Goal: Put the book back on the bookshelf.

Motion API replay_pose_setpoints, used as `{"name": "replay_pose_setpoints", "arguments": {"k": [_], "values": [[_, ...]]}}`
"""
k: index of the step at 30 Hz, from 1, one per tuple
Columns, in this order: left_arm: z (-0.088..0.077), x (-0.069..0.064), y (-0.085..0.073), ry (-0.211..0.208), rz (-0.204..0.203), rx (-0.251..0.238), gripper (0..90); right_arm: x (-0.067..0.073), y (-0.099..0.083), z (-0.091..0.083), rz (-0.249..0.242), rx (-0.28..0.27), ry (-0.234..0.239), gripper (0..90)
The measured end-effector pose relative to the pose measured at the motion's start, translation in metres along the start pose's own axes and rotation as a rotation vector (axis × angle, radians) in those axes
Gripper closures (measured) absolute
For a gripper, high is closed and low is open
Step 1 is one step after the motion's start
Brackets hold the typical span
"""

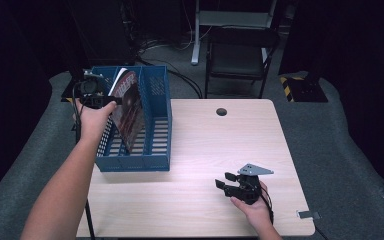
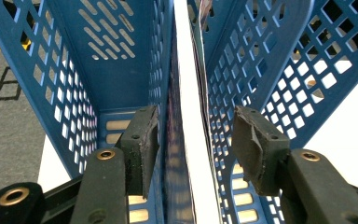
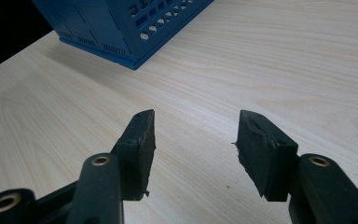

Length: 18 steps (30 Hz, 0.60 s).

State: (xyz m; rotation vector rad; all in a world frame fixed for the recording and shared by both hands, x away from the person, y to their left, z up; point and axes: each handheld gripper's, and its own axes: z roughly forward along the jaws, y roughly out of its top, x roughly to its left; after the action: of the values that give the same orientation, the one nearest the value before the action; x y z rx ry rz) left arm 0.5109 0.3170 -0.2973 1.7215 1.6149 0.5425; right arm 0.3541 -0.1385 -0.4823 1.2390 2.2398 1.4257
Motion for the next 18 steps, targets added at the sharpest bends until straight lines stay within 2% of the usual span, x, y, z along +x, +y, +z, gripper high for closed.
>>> {"name": "replay_pose_setpoints", "arguments": {"k": [7, 9, 15, 18], "values": [[-0.004, 0.004, -0.001, -0.014, 0.005, 0.002, 48.5, 0.0, 0.0, 0.0, 0.0, 0.002, 0.002, 46.5], [-0.006, 0.005, -0.002, -0.02, 0.016, 0.013, 47.3, -0.001, 0.0, 0.0, -0.002, 0.006, 0.002, 46.5], [-0.014, 0.006, -0.004, -0.037, 0.035, 0.005, 47.3, -0.001, 0.0, 0.0, 0.003, -0.008, -0.005, 46.5], [-0.018, 0.005, -0.006, -0.049, 0.044, 0.005, 47.3, -0.001, 0.0, 0.0, 0.007, 0.007, 0.004, 46.5]]}}
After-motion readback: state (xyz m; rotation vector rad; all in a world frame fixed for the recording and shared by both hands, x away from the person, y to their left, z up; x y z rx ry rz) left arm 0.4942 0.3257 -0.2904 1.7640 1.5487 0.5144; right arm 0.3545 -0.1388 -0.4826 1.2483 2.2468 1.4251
